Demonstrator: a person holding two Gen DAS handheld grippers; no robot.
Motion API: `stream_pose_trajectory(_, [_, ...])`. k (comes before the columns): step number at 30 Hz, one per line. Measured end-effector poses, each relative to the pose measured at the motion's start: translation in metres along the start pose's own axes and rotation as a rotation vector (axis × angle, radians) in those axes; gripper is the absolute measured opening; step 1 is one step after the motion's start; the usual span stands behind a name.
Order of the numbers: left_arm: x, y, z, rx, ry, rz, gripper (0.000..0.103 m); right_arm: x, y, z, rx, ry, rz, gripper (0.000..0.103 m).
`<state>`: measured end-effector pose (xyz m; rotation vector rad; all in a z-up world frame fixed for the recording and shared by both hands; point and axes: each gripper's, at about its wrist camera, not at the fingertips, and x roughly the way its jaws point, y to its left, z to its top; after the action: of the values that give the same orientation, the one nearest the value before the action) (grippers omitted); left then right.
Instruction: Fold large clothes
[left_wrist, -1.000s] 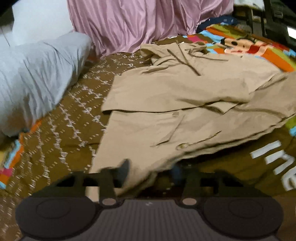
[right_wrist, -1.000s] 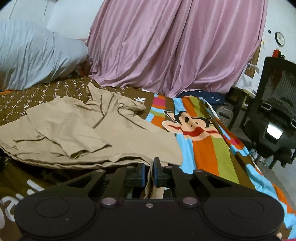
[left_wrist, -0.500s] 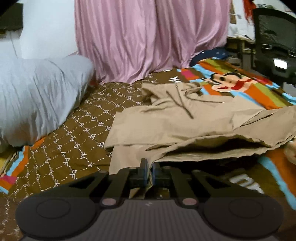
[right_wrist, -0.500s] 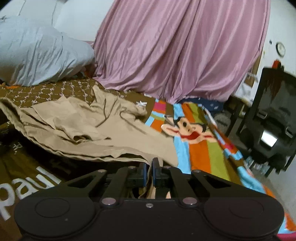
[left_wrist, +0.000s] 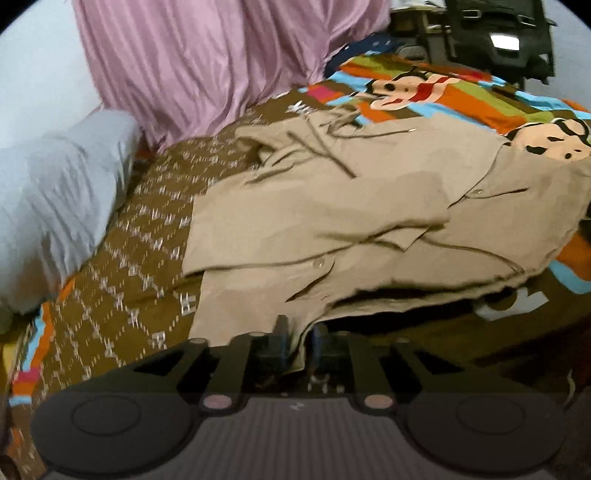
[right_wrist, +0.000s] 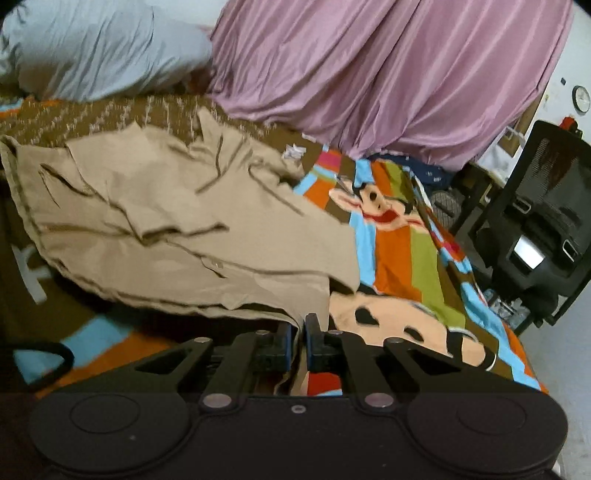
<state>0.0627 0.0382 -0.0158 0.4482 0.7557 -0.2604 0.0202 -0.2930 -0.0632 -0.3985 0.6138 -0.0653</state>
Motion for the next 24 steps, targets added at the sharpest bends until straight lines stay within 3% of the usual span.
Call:
stream_pose_trajectory(3, [0.005,0.007,-0.012,-0.054,0.038,0.019,0.044,0.007,0.000,-0.003,0.020,0.027,-0.007,0.019])
stream_pose_trajectory(5, [0.006,0.013,-0.020,-0.078,0.052,0.007,0.045,0.012,-0.005,-0.008,0.042,0.050,-0.013,0.023])
stream_pose_trajectory(8, [0.007,0.014,-0.022,-0.034,0.049,0.033,0.050,0.015,-0.014,-0.012,0.077,0.051,-0.005,0.016])
stream_pose_trajectory(10, [0.004,0.011,-0.020,0.013,0.043,0.089,0.053,0.012,-0.015,-0.009,0.067,0.018,-0.018,0.011])
stream_pose_trajectory(12, [0.003,0.012,-0.017,0.027,0.036,0.099,0.056,0.008,-0.018,-0.001,0.057,-0.037,-0.042,0.009])
stream_pose_trajectory(17, [0.004,0.016,-0.025,0.009,0.047,0.128,0.062,0.002,-0.033,0.023,0.071,-0.128,-0.073,0.008])
stream_pose_trajectory(24, [0.005,0.030,-0.030,0.054,0.041,0.131,0.066,0.004,-0.033,0.028,0.066,-0.134,-0.068,0.008])
